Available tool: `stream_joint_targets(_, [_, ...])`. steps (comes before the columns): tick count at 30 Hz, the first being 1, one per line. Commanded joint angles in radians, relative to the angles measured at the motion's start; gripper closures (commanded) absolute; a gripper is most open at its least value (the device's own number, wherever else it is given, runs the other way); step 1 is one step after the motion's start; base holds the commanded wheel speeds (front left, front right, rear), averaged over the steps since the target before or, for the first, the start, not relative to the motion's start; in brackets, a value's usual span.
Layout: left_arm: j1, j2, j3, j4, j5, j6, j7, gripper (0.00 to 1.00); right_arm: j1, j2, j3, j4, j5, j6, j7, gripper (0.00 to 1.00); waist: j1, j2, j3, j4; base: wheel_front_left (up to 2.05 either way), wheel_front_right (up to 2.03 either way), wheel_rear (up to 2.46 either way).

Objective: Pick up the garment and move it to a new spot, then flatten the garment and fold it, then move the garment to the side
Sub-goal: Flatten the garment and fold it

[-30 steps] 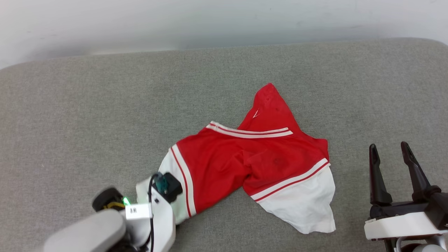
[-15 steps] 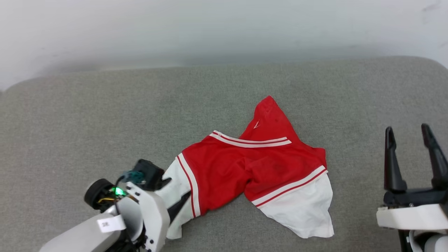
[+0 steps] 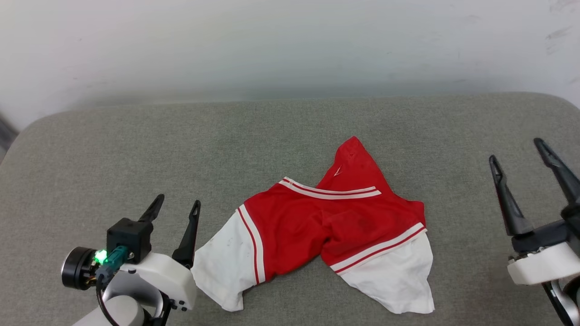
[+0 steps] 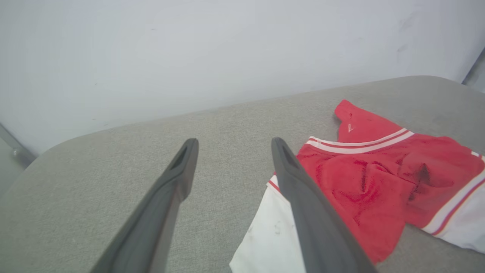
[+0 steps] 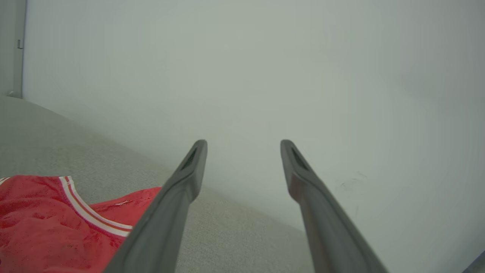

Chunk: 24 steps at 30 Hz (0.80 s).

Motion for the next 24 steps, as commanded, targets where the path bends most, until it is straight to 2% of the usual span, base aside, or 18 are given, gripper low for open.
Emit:
stream_joint_targets(1, [0.027,-0.008,0.02,-0.003,0.018,0.018,-0.006,0.0,-0.018,-0.025,0.027,0.013,0.031,-0.001,0.037,0.0,0.0001,-0.0001,0.0,0.0,0.0,0.0,0.0])
stream_joint_targets(3, [0.055,-0.034,0.083,-0.025,0.06,0.051,-0.01,0.0,-0.043,-0.093,0.087,0.016,0.084,-0.001,0.117,0.0,0.0001,-0.0001,0.002,0.0,0.0,0.0,0.0])
stream_joint_targets(6, [0.129,-0.076,0.177,-0.061,0.139,0.074,-0.01,0.0,-0.068,-0.181,0.18,0.006,0.187,-0.001,0.267,0.0,0.0001,-0.0001,0.01,0.001,0.0,0.0,0.0])
stream_joint_targets(9, [0.19,-0.116,0.266,-0.082,0.216,0.076,-0.01,0.0,-0.092,-0.273,0.278,-0.011,0.298,-0.001,0.43,0.0,0.0001,-0.0001,0.02,0.005,0.0,0.0,0.0])
stream_joint_targets(14, [0.275,-0.188,0.372,-0.098,0.32,0.042,-0.009,0.0,-0.123,-0.384,0.433,-0.037,0.471,-0.001,0.677,0.0,0.0001,-0.0001,0.037,0.017,0.0,0.0,0.0])
stream_joint_targets(18, [0.306,-0.237,0.427,-0.089,0.381,0.0,-0.009,0.0,-0.149,-0.426,0.515,-0.048,0.563,-0.001,0.814,0.0,0.0001,-0.0001,0.059,0.029,0.0,0.0,0.0])
stream_joint_targets(24, [0.3,-0.314,0.492,-0.077,0.459,-0.065,-0.009,0.0,-0.193,-0.422,0.591,-0.006,0.667,-0.001,0.963,0.0,0.0001,-0.0001,0.11,0.053,0.0,0.0,0.0])
